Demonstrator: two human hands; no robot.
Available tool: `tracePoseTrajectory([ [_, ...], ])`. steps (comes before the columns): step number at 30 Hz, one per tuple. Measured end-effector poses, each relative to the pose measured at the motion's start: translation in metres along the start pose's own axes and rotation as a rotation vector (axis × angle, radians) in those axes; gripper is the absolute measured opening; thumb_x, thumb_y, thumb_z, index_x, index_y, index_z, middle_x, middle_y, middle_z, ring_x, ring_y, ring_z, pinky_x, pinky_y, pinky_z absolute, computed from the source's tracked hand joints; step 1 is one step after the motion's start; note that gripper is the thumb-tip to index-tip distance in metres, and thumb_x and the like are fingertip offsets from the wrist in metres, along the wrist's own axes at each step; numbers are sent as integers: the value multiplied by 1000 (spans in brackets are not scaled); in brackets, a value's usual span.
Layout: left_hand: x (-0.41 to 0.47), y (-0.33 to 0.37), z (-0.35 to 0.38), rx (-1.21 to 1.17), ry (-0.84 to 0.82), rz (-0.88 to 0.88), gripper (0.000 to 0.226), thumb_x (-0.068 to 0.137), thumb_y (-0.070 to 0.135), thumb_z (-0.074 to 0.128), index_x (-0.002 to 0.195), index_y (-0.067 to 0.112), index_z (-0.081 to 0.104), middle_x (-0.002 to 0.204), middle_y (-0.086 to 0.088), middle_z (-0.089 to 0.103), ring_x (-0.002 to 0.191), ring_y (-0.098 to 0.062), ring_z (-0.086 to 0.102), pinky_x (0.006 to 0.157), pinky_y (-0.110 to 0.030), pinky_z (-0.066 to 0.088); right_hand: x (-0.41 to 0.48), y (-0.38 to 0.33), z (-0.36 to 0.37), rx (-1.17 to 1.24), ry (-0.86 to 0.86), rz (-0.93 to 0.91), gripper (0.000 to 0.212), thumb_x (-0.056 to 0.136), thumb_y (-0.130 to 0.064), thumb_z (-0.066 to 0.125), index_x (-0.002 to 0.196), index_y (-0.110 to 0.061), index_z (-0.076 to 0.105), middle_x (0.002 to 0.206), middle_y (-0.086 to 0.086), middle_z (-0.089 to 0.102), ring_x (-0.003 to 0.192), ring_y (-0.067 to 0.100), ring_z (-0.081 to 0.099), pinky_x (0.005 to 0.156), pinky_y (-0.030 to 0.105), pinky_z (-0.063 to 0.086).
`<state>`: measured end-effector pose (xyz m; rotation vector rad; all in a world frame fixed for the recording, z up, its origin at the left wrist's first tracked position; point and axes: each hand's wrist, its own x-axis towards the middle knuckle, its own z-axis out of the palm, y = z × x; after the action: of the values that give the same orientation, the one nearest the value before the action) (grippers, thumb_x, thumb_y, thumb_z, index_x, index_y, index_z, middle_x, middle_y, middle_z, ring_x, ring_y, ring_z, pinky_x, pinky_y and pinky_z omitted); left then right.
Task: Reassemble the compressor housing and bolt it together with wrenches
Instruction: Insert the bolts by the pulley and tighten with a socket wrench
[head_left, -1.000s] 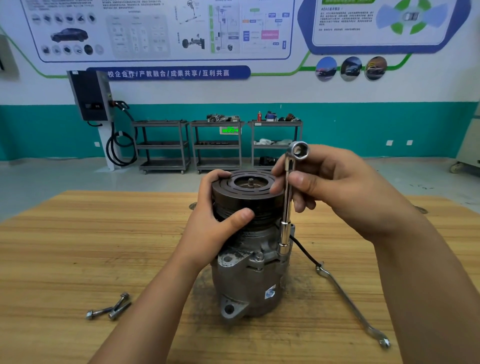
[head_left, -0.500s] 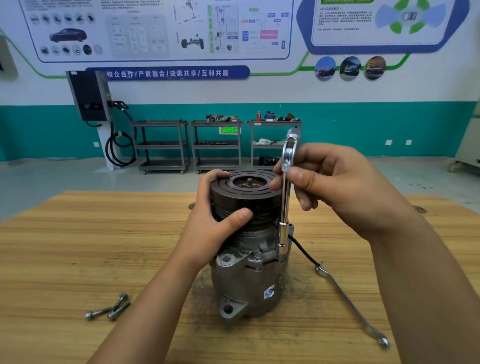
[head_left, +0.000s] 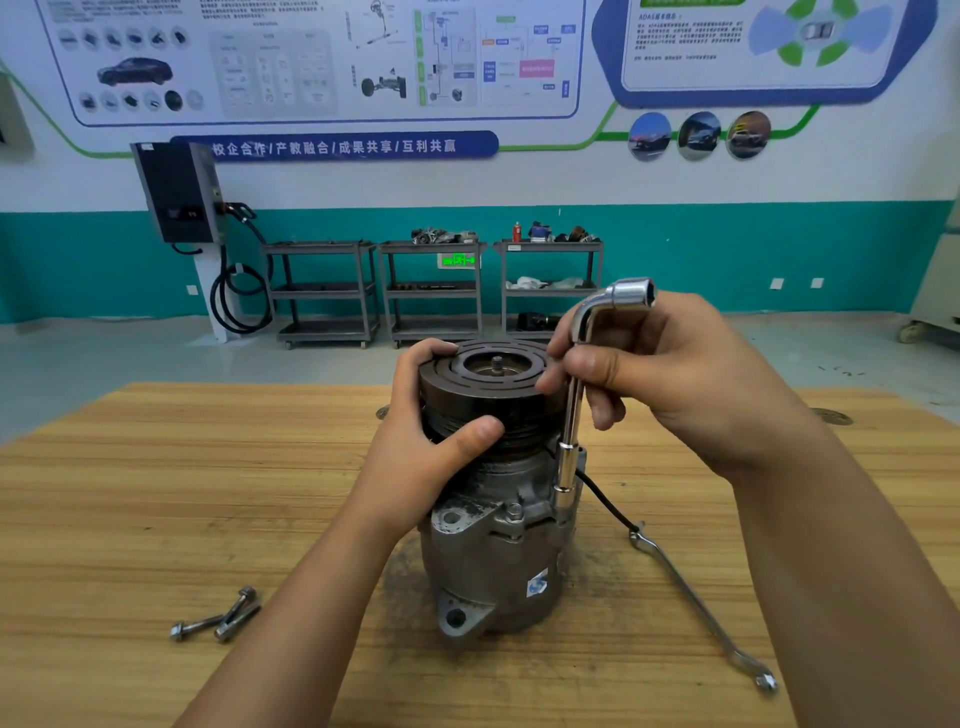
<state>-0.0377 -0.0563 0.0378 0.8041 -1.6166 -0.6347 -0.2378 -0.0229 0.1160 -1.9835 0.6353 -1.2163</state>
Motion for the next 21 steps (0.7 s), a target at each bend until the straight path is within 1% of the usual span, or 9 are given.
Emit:
tracePoseTrajectory([
  [3, 0, 0, 0, 0, 2, -5, 64, 59, 52, 69, 114, 40, 40, 106, 34, 59, 101, 3, 60, 82, -15, 48, 2, 4, 5, -27, 63, -32, 13, 86, 0, 60, 82, -12, 62, 72, 6, 72, 40, 3, 48, 43, 15, 41],
  [5, 0, 0, -1, 1, 2, -3, 65, 58, 52, 68, 115, 39, 40, 106, 34, 59, 101, 4, 60, 83, -15, 48, 3, 9, 7, 50, 28, -30, 6, 86, -13, 59, 86, -15, 64, 69, 3, 67, 42, 3, 45, 43, 14, 37],
  [6, -1, 0, -1, 1, 2, -3, 65, 58, 53, 68, 115, 39, 39, 105, 35, 59, 100, 4, 60, 82, -15, 48, 3, 12, 7, 120, -22, -10, 11, 86, -23, 57, 92, -18, 65, 72, 1, 65, 44, 4, 43, 45, 14, 36],
  [9, -1, 1, 0, 1, 1, -7, 64, 59, 54, 68, 115, 40, 39, 105, 35, 59, 99, 6, 60, 78, -12, 47, 4, 18, 3, 339, -171, 64, 51, 85, -57, 46, 112, -18, 64, 82, -2, 60, 51, 3, 40, 47, 14, 33],
  [11, -2, 1, 0, 0, 0, -8, 65, 58, 54, 68, 115, 40, 39, 104, 36, 59, 98, 6, 60, 77, -10, 47, 5, 18, 1, 404, -200, 81, 63, 80, -67, 38, 107, -18, 68, 81, -2, 61, 50, 2, 41, 45, 14, 30],
  [15, -1, 2, 0, -2, -1, -6, 66, 58, 53, 68, 115, 37, 39, 101, 37, 58, 98, 7, 60, 79, -12, 47, 7, 19, 4, 451, -181, 78, 60, 67, -74, 52, 85, -20, 70, 76, -2, 62, 47, 0, 40, 43, 15, 25],
  [17, -1, 1, 0, -1, -2, -6, 66, 58, 53, 68, 115, 37, 39, 101, 37, 58, 98, 7, 60, 79, -12, 46, 9, 19, 7, 480, -169, 82, 58, 63, -74, 55, 79, -21, 69, 75, -2, 63, 45, -1, 39, 43, 13, 28],
  [19, -2, 1, 0, 3, -3, -5, 66, 58, 54, 67, 115, 37, 39, 101, 38, 58, 97, 7, 60, 78, -11, 47, 9, 18, 9, 495, -167, 67, 56, 63, -73, 55, 77, -21, 68, 77, 0, 66, 44, -1, 39, 45, 12, 35],
  [21, -1, 1, 0, 3, -2, -5, 67, 58, 54, 67, 115, 37, 39, 101, 38, 58, 97, 7, 60, 79, -12, 47, 9, 18, 10, 488, -162, 60, 56, 62, -74, 55, 77, -21, 68, 73, 1, 67, 43, 0, 40, 47, 13, 36],
])
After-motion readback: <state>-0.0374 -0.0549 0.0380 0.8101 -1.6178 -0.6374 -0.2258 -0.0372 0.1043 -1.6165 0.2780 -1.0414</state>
